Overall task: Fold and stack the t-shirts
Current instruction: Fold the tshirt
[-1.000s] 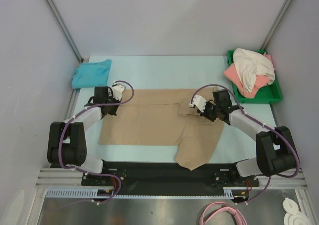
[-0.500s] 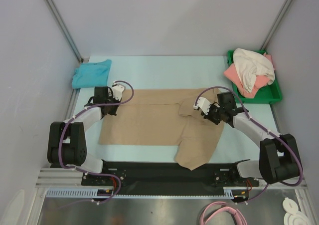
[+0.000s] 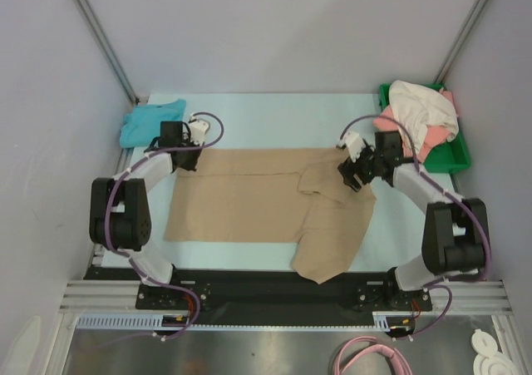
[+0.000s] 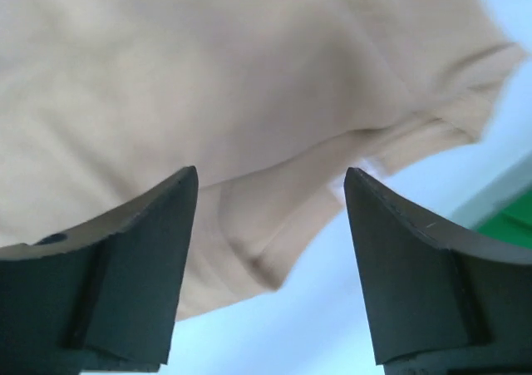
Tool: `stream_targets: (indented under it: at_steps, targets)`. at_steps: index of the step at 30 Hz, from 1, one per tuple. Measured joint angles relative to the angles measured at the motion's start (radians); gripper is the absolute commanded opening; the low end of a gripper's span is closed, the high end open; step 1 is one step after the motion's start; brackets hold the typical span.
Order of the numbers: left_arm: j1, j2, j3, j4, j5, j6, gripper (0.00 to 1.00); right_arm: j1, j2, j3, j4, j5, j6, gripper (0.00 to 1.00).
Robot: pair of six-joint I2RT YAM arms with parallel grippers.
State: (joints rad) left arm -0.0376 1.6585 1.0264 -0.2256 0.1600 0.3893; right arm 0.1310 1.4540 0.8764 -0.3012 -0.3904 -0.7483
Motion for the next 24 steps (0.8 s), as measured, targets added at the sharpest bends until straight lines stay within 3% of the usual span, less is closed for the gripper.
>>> stream_targets:
  at_steps: [1,2,5,11,15,24]
  targets:
    - [0.0,0.024,0.025,-0.001,0.0,-0.005,0.1,-0.02,0.041,0.043,-0.001,-0.007,0.019,0.89]
    - [0.0,0.055,0.051,-0.007,-0.003,-0.008,0.18,-0.049,0.097,0.102,0.001,-0.028,0.051,0.93]
    - [0.0,0.11,0.078,-0.026,-0.021,-0.021,0.33,-0.11,0.22,0.225,0.024,-0.063,0.122,0.93]
    - [0.026,0.179,0.102,-0.066,-0.044,-0.041,0.36,-0.17,0.368,0.307,0.046,-0.094,0.204,0.83]
    - [0.076,0.222,0.166,-0.082,-0.044,-0.054,0.34,-0.172,0.435,0.356,0.039,-0.108,0.23,0.64]
    - [0.113,0.306,0.286,-0.112,-0.044,-0.084,0.32,-0.173,0.517,0.456,0.026,-0.127,0.266,0.58]
